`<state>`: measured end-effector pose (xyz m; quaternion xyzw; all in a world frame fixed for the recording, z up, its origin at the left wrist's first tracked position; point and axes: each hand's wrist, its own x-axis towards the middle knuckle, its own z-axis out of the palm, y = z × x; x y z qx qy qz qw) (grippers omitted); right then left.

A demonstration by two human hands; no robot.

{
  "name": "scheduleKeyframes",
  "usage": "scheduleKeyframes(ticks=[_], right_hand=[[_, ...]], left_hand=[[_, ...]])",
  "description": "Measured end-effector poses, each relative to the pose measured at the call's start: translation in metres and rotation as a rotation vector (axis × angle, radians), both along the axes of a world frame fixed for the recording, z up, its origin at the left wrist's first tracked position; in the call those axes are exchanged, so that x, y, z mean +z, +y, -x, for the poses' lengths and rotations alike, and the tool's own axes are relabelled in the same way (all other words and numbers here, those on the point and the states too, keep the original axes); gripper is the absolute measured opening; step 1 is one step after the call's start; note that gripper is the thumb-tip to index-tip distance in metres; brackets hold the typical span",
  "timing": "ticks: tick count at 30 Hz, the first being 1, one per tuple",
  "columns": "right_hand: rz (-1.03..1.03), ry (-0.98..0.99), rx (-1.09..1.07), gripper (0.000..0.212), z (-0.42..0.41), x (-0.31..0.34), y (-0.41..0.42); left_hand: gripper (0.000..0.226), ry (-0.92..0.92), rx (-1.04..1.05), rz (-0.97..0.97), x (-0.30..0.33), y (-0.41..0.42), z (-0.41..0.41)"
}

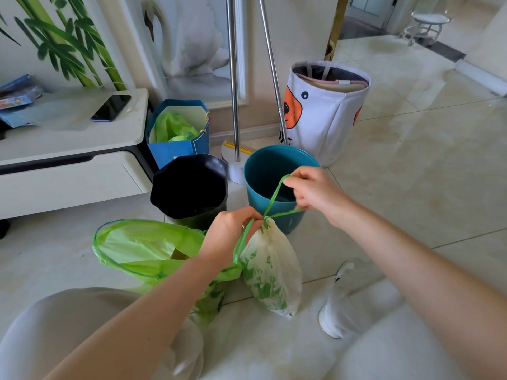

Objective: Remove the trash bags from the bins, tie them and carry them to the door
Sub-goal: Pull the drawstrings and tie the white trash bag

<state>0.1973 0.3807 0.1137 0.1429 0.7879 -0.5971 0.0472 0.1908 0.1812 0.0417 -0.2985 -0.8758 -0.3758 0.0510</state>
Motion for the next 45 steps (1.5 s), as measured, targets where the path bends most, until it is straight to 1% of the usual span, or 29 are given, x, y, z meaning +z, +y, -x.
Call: scheduleKeyframes(ticks=[2,5,8,12,14,15,17,18,20,22,25,29,31,34,36,38,39,41,43,45], right_hand=[[-0.138,0.021,-0.049,0.019,0.002,0.002,0.007],[-0.089,0.039,-0.078,0.022,0.005,0.006,0.018],[-0.052,0.053,-0.134,0.016,0.007,0.009,0.03],[-0.071,0.032,-0.185,0.014,0.009,0.004,0.045],[-0.065,-0.022,-0.2,0.005,0.009,-0.003,0.051],[-0.048,-0.054,-0.208,0.004,0.009,-0.007,0.054],[-0.04,-0.119,-0.226,0.007,0.009,-0.019,0.06],[-0.087,-0.139,-0.225,0.007,0.008,-0.025,0.063],[-0.265,-0.158,-0.191,0.01,0.005,-0.039,0.068],[-0.412,-0.158,-0.159,0.021,0.004,-0.051,0.075],[-0.526,-0.17,-0.148,0.029,0.003,-0.057,0.081],[-0.622,-0.169,-0.129,0.027,0.001,-0.057,0.076],[-0.663,-0.158,-0.094,0.027,0.002,-0.059,0.07],[-0.732,-0.156,-0.006,0.021,0.002,-0.058,0.061],[-0.865,-0.182,0.089,0.019,0.001,-0.057,0.055],[-1.052,-0.217,0.14,0.012,0.0,-0.053,0.045],[-1.123,-0.205,0.151,0.011,0.0,-0.051,0.039],[-1.171,-0.108,0.166,0.017,0.004,-0.047,0.025],[-1.148,0.033,0.194,0.022,0.009,-0.044,0.009],[-1.099,0.124,0.227,0.022,0.016,-0.043,-0.008]], left_hand=[[0.01,-0.074,-0.014,-0.051,0.005,0.001,0.0],[0.013,-0.297,0.05,-0.141,0.007,0.002,0.0],[0.012,-0.481,0.149,-0.226,0.011,0.006,0.002],[0.011,-0.6,0.253,-0.334,0.016,0.004,0.008],[0.01,-0.645,0.328,-0.359,0.015,-0.001,0.01],[0.009,-0.664,0.362,-0.357,0.014,-0.004,0.01],[0.009,-0.693,0.417,-0.326,0.009,-0.01,0.01],[0.009,-0.708,0.441,-0.31,0.007,-0.013,0.009],[0.011,-0.719,0.469,-0.251,0.001,-0.018,0.009],[0.014,-0.724,0.484,-0.186,-0.003,-0.024,0.007],[0.009,-0.782,0.51,-0.125,-0.01,-0.035,0.005],[0.007,-0.853,0.499,-0.05,-0.018,-0.051,-0.001],[0.005,-0.859,0.492,-0.041,-0.02,-0.057,-0.005],[0.008,-0.881,0.475,-0.015,-0.02,-0.067,-0.007],[0.01,-0.877,0.468,0.023,-0.019,-0.075,-0.008],[0.008,-0.842,0.488,0.042,-0.02,-0.084,-0.007],[0.007,-0.823,0.503,0.047,-0.02,-0.088,-0.006],[0.003,-0.794,0.532,0.048,-0.019,-0.096,-0.004],[0.005,-0.777,0.559,0.044,-0.018,-0.105,-0.001],[0.008,-0.759,0.593,0.05,-0.016,-0.116,0.002]])
